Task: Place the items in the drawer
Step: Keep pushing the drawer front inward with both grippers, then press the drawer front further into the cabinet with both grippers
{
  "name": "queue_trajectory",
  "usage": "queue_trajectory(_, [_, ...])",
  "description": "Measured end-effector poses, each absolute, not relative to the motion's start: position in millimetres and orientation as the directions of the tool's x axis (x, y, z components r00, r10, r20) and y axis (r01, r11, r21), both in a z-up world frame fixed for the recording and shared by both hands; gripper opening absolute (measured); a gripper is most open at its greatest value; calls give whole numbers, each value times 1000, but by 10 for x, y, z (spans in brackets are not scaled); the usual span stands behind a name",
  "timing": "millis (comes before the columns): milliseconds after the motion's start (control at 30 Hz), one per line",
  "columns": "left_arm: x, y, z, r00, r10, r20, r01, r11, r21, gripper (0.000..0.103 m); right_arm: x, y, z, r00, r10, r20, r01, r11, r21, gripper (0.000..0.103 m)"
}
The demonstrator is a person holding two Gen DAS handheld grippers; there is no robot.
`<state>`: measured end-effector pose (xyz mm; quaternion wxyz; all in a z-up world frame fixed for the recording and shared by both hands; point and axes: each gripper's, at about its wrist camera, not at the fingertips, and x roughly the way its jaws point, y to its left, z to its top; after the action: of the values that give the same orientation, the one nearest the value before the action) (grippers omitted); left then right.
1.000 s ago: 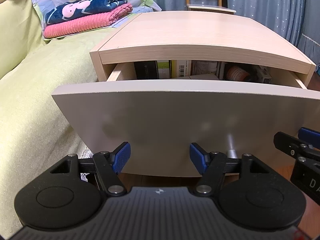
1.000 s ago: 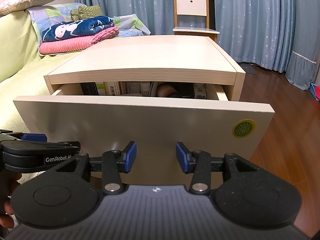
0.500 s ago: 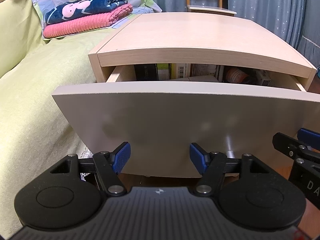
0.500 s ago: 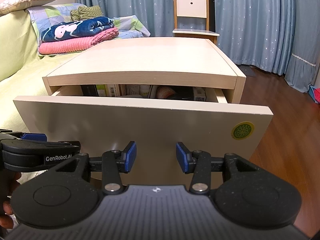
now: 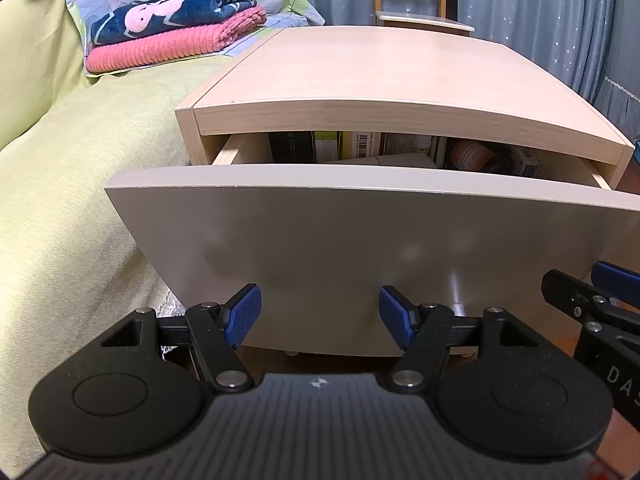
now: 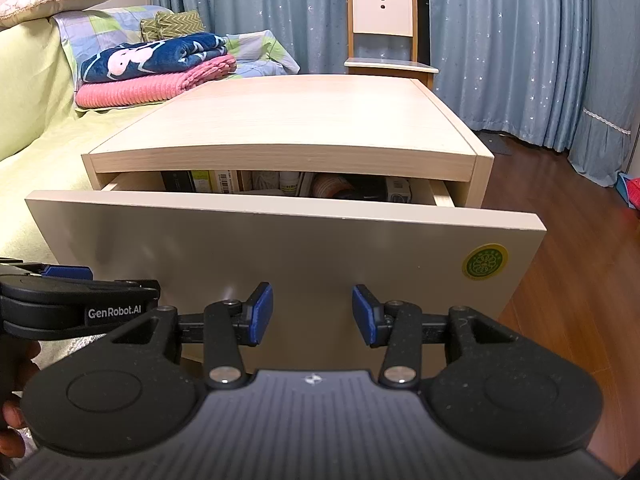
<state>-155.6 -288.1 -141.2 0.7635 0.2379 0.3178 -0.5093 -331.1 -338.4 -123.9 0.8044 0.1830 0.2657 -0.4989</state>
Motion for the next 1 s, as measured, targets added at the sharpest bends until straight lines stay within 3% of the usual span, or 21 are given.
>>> queue_trajectory(1000, [-1521,-2933,-1389,274,-637,-721,925,380,16,67,-3287,-3469,-1215,355,-718,-598,904,427,23,40])
